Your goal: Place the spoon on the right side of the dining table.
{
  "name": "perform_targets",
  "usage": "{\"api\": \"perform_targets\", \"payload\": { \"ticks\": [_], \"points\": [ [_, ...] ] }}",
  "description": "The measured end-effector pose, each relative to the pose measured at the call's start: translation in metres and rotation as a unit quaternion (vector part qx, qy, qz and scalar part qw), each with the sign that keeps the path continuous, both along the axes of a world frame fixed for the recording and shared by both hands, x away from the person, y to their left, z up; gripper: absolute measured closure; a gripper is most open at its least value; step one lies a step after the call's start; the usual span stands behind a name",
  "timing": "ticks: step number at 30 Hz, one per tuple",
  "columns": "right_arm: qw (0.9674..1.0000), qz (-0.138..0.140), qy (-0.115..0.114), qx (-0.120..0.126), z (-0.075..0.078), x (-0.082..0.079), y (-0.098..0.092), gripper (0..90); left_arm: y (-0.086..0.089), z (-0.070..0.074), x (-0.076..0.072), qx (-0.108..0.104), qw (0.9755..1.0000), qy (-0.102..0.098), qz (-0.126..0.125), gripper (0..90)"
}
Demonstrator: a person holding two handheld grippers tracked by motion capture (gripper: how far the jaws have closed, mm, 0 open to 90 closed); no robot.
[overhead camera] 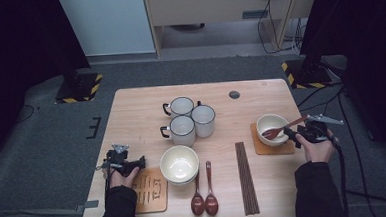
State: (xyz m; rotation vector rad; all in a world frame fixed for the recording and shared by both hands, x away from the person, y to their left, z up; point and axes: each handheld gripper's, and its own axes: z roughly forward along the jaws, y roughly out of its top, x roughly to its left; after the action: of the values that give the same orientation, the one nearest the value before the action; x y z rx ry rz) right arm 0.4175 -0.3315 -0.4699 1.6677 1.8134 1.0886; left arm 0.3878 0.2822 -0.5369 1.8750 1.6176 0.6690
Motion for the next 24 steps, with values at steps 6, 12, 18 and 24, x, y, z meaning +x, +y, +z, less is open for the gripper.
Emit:
{"api": "perform_targets", "payload": {
  "ticks": [6,12,18,24],
  "points": [
    [0.9999,0.012,0.0,-0.003,0.006,-0.004,0.002,37.6,0.0,0.0,0.0,0.0,1.0,0.0,0.0,0.4],
    [0.9998,0.018,-0.009,-0.008,0.014,-0.006,0.003,37.9,0.0,0.0,0.0,0.0,1.0,0.0,0.0,0.4],
    [0.9994,0.028,-0.018,-0.013,0.02,-0.004,0.002,38.7,0.0,0.0,0.0,0.0,1.0,0.0,0.0,0.3],
    [0.9986,0.043,-0.022,-0.024,0.026,0.0,0.004,38.9,0.0,0.0,0.0,0.0,1.0,0.001,0.001,0.0]
  ]
}}
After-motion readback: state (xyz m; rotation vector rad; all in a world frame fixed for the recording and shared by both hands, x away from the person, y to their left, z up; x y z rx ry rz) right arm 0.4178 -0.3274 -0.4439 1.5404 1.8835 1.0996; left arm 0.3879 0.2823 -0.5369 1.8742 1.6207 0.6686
